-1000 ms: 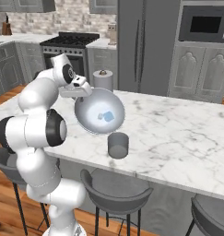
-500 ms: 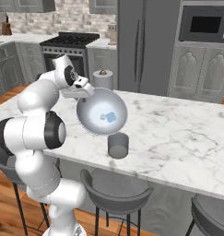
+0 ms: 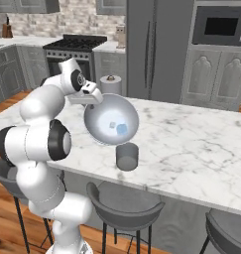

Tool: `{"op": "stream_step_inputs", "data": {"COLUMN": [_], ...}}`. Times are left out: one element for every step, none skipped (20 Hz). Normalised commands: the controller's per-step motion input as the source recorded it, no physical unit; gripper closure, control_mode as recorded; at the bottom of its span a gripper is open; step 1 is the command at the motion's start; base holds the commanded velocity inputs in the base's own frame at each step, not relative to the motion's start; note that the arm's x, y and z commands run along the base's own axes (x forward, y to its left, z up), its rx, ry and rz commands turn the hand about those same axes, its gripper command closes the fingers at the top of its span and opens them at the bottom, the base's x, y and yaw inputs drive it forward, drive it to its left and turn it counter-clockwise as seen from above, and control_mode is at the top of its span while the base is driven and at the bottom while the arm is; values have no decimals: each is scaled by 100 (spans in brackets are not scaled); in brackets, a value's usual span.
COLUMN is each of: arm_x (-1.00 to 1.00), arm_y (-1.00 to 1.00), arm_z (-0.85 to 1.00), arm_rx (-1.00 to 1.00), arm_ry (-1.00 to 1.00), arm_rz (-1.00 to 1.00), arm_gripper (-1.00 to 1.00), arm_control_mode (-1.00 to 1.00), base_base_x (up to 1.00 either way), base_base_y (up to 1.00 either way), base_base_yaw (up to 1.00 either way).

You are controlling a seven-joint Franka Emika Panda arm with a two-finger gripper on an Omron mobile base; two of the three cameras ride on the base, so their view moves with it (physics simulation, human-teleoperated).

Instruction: There are four ice cubes in the ice bowl. Place two ice cubes in each glass of water.

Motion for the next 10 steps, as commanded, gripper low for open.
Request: {"op": "stream_step_inputs", "data": {"arm_x": [12,11,5,8,1,9,11,17,19,22], "arm_y": [-4,0,0,-1,0,-8,-5,-4,0,0], "arm_z": [0,0,0,0,0,0,0,0,0,0], "arm_rx": [0,0,0,0,0,0,0,0,0,0], "arm_ry": [0,0,0,0,0,0,0,0,0,0], "arm_rz": [-3,-3,-3,-3,-3,-3,-3,-3,-3,-3], "arm_gripper": [100,100,100,100,100,100,100,100,100,100], "arm_control_mode": [-100,-100,-100,-100,-100,-100,-100,-100,-100,-100], "base_base_x": [0,0,0,0,0,0,0,0,0,0], "base_base_y": [0,0,0,0,0,0,0,0,0,0], "base_base_yaw": [0,0,0,0,0,0,0,0,0,0]}}
